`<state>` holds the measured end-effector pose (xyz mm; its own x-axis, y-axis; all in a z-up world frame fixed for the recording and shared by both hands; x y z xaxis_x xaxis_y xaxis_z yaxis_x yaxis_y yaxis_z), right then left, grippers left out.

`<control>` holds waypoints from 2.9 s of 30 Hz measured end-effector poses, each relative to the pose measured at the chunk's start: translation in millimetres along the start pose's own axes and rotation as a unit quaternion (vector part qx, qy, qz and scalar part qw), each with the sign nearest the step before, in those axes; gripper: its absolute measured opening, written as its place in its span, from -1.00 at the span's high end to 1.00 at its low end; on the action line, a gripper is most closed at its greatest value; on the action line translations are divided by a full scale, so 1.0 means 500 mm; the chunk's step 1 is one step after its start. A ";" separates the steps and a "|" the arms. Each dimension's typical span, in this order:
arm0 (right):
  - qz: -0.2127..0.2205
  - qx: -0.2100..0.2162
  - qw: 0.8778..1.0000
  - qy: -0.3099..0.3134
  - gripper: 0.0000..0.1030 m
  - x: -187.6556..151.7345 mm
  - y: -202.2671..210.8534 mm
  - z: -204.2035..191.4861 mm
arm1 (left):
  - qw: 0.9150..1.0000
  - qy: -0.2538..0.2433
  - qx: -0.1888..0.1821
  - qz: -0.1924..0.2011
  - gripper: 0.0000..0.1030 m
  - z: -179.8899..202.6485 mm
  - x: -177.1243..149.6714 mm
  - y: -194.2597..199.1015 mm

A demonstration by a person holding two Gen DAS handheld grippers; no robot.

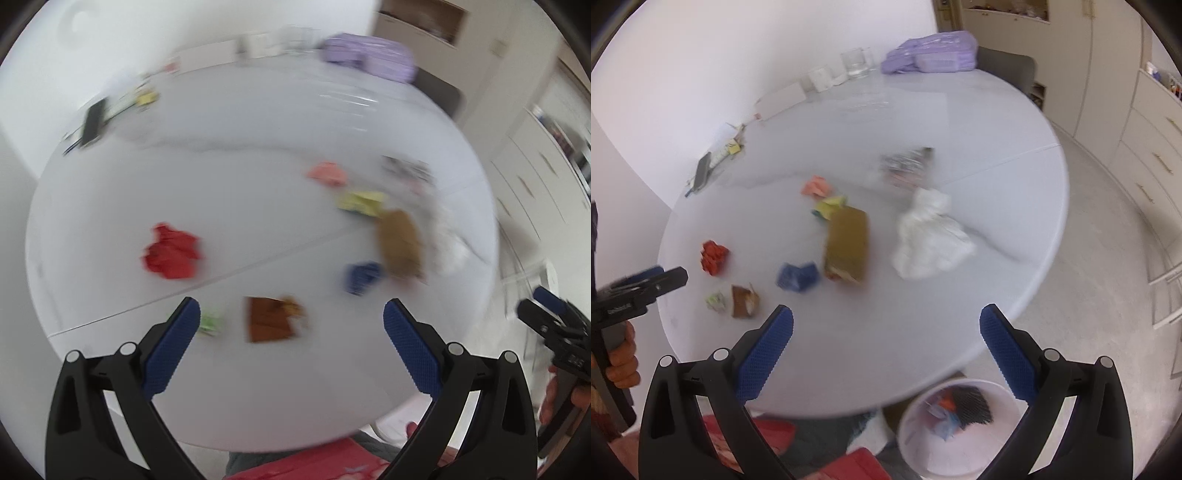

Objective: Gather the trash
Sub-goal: 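Grasp the red crumpled paper with the left tool while the right tool grasps the brown paper bag, then carry the red paper and brown bag to the white bin and release both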

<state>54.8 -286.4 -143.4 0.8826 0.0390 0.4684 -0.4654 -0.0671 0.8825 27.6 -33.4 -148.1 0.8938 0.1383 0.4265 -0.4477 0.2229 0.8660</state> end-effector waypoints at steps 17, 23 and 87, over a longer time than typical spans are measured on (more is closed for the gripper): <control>-0.051 -0.023 0.998 0.005 -0.95 0.084 -0.131 -0.114 | 0.989 0.131 0.054 -0.051 -0.85 -0.285 0.067 -0.177; -0.064 -0.034 0.997 0.011 -0.95 0.091 -0.153 -0.113 | 0.985 0.140 0.067 -0.076 -0.67 -0.289 0.071 -0.232; -0.063 -0.091 0.968 -0.226 0.15 -0.250 0.080 0.313 | 0.891 -0.326 -0.248 -0.197 0.60 0.530 -0.224 -0.126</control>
<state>-63.9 -449.7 -173.3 0.8525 -0.4072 0.3277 -0.3200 0.0891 0.9432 -38.1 -318.5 -181.3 0.7364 -0.5979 0.3165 0.0914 0.5515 0.8291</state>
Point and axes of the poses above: each gripper's, at about its wrist camera, not at the fingertips, and y roughly against the way its jaws point, z to its right, x to its top, the point moved 6 cm from there along -y, roughly the way its jaws point, and after that the axes turned 11 degrees about -x, right-handed, at the moved point
